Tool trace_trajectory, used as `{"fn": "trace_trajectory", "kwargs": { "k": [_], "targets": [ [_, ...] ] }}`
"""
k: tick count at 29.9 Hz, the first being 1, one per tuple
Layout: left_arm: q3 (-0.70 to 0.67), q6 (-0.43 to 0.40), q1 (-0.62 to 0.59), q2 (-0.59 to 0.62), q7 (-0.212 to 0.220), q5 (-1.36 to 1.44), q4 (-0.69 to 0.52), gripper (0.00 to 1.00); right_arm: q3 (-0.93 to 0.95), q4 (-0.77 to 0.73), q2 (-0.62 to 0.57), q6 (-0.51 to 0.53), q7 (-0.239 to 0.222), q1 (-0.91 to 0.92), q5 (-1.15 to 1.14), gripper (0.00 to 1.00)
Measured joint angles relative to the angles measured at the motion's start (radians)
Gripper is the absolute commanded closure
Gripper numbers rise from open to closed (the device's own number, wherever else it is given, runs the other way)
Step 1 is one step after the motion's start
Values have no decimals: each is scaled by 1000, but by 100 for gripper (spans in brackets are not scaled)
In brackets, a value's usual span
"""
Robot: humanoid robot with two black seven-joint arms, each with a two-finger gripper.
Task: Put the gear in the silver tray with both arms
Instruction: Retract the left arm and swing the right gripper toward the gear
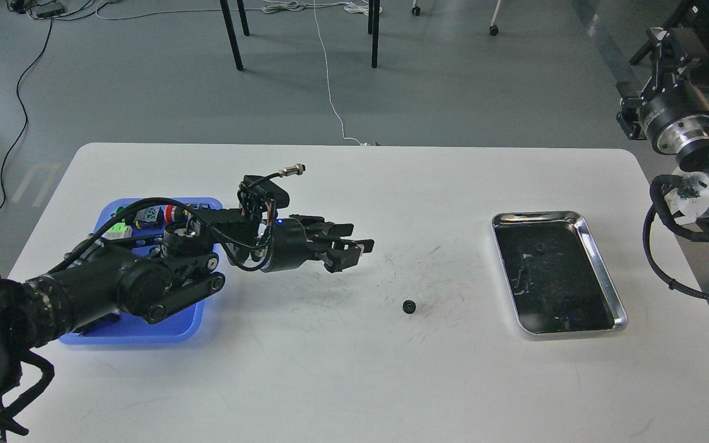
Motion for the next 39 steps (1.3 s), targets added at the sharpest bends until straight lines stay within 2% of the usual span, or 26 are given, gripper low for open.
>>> {"fn": "trace_trajectory", "kwargs": {
  "k": [5, 11, 19, 24, 33, 39],
  "targets": [
    [-5, 2, -12, 85, 0, -221, -4, 8, 0, 23, -7, 1, 4, 1, -42, 6],
    [-8, 3, -33, 185, 0, -454, 0, 3, 0, 59, -17, 1, 7, 8, -116, 6],
    [-60, -8, -32, 294, 0, -652, 4, 2, -1, 149, -51, 1, -5, 17, -270, 7],
    [-116, -74, -24, 346, 0, -810, 19, 2, -19, 242, -78, 1, -8, 44, -443, 8],
    [-137, -130, -19, 343, 0, -1005, 135, 2, -300, 366, -103, 0, -12, 240, -745, 8],
    [-158, -228, -2, 335, 0, -1147, 189, 2, -514, 423, -90, 50, -14, 398, -881, 7]
  ]
}}
